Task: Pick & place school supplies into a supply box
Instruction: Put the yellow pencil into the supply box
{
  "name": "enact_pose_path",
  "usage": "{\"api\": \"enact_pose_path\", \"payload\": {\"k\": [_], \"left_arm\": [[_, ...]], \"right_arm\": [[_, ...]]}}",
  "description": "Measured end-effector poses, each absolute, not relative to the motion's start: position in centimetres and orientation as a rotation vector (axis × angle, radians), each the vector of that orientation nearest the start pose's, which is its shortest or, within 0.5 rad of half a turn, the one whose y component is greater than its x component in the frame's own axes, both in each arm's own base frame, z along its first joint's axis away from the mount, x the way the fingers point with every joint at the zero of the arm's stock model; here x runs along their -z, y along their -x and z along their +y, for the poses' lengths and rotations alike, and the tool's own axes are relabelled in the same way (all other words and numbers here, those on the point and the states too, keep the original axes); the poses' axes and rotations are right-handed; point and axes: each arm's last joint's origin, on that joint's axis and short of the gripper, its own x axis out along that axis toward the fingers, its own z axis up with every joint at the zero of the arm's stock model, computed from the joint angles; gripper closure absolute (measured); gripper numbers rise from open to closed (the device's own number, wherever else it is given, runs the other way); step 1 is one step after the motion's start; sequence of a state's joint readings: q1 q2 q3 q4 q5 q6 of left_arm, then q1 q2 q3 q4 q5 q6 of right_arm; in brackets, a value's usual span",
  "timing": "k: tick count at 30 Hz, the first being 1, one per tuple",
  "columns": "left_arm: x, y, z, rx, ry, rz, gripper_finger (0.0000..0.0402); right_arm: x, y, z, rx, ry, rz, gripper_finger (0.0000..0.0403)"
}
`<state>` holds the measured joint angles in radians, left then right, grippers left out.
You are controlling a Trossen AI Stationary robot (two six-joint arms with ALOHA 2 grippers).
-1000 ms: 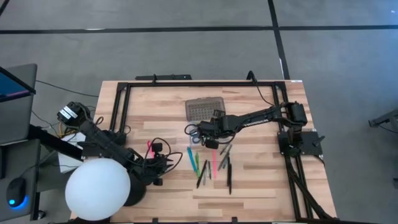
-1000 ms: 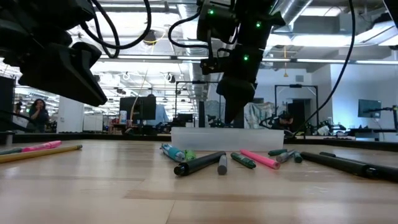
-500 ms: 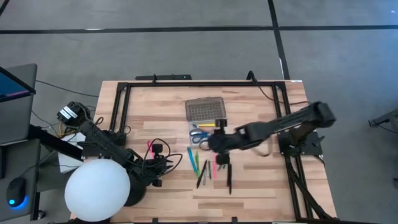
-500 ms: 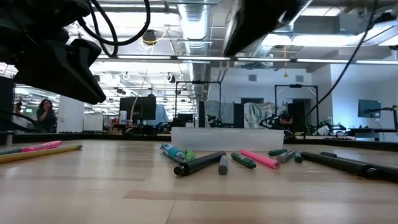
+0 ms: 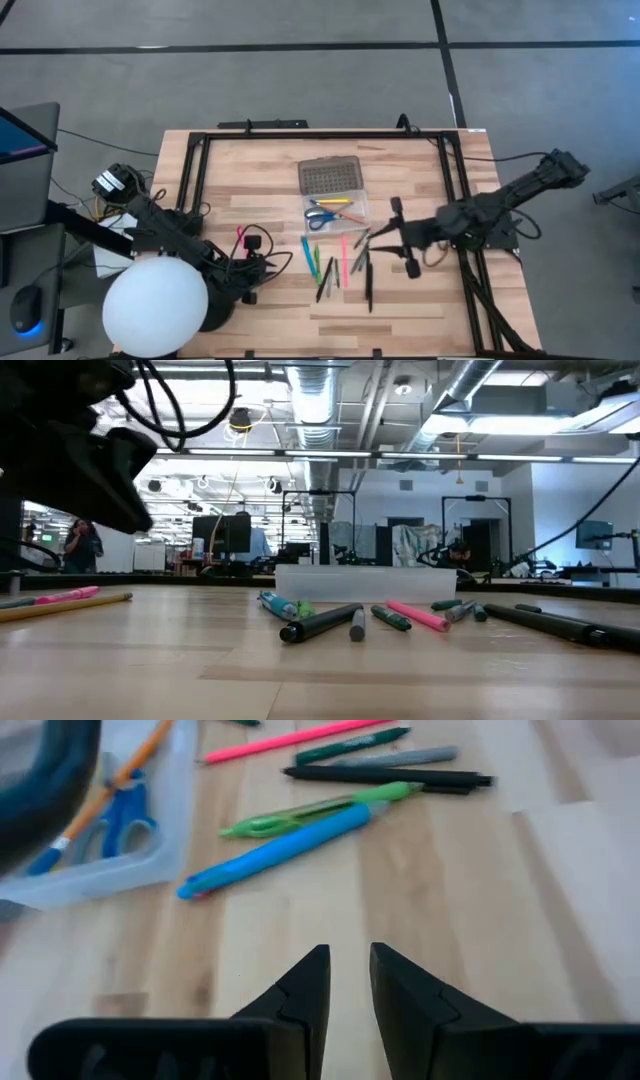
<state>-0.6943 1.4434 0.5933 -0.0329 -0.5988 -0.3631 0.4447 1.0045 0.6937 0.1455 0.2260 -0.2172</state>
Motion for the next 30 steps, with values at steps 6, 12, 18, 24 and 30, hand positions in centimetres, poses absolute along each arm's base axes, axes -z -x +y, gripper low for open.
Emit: {"api": "enact_pose_path", "payload": {"k": [6, 12, 18, 24, 30], "left_arm": [[-14.7, -19.8, -15.6, 0.007, -0.244, 0.695, 0.033], [-15.5, -20.7, -15.7, 0.031, -0.311, 0.652, 0.033], [-16.6, -21.5, -14.6, -0.142, -0.291, 0.729, 0.033], [-18.7, -22.0, -12.7, -0.442, 0.022, 0.861, 0.033], [-19.0, -22.5, -11.3, -0.5, 0.239, 0.988, 0.033]], "right_arm": [[-27.2, -19.4, 11.0, -0.315, 0.293, -0.023, 0.0294], [-25.5, -19.4, 13.0, -0.311, 0.318, -0.008, 0.0294], [-25.3, -19.4, 12.8, -0.046, 0.292, 0.03, 0.0294], [-25.1, -19.2, 12.2, 0.122, 0.352, 0.082, 0.0295], [-25.3, -18.5, 11.8, 0.124, 0.405, 0.123, 0.0295]]}}
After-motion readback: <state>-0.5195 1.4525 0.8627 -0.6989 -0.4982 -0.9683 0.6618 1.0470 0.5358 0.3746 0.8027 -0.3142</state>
